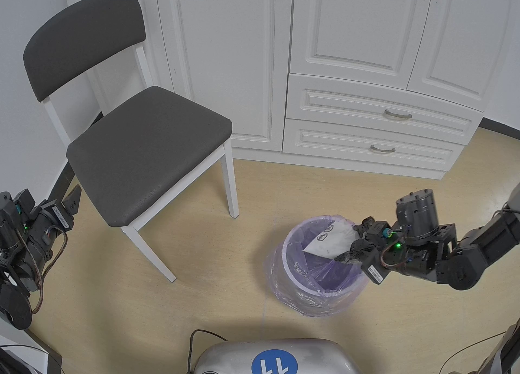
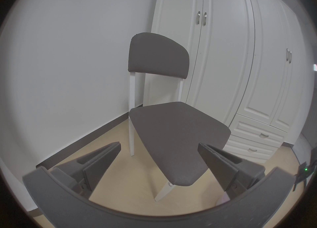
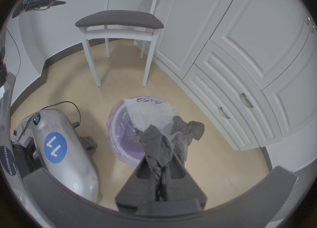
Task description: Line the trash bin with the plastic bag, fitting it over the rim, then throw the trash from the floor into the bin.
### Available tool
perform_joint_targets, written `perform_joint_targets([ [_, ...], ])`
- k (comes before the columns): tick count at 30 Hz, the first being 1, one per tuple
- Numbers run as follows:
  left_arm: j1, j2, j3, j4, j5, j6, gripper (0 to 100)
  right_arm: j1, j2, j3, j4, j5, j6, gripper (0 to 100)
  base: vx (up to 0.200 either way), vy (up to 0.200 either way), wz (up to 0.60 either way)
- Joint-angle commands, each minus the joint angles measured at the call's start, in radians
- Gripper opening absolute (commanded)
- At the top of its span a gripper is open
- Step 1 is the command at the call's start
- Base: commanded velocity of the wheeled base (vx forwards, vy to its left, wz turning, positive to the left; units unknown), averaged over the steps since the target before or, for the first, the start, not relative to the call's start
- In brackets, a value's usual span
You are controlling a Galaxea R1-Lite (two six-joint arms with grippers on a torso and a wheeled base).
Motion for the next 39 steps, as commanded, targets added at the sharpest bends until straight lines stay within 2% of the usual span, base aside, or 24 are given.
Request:
perform_joint_targets([
  [1, -0.028, -0.022, 0.027, -0.068, -0.005, 0.002, 100, 0.002, 0.225, -0.097, -0.05, 0.001, 0.083, 0, 0.0, 0.0, 0.0],
  [5, -0.041, -0.044, 0.026, -0.065, -0.006, 0.01, 100, -0.01, 0.371, -0.151, -0.179, -0.002, 0.098, 0, 0.0, 0.0, 0.0],
  [8, -0.036, -0.044, 0.024, -0.065, -0.006, 0.011, 100, -0.015, 0.42, -0.163, -0.21, -0.001, 0.095, 0, 0.0, 0.0, 0.0],
  [18, 0.007, -0.039, 0.027, -0.063, -0.012, 0.01, 100, -0.018, 0.466, -0.183, -0.173, 0.001, 0.092, 0, 0.0, 0.0, 0.0],
  [24, 0.022, -0.038, 0.029, -0.063, -0.014, 0.008, 100, -0.028, 0.443, -0.197, -0.05, 0.004, 0.077, 0, 0.0, 0.0, 0.0],
  [31, 0.024, -0.03, 0.032, -0.065, -0.014, 0.008, 100, -0.028, 0.457, -0.222, -0.043, 0.019, 0.081, 0, 0.0, 0.0, 0.0],
  [39, 0.024, -0.028, 0.032, -0.067, -0.014, 0.007, 100, -0.032, 0.575, -0.36, -0.041, 0.001, 0.175, 0, 0.0, 0.0, 0.0],
])
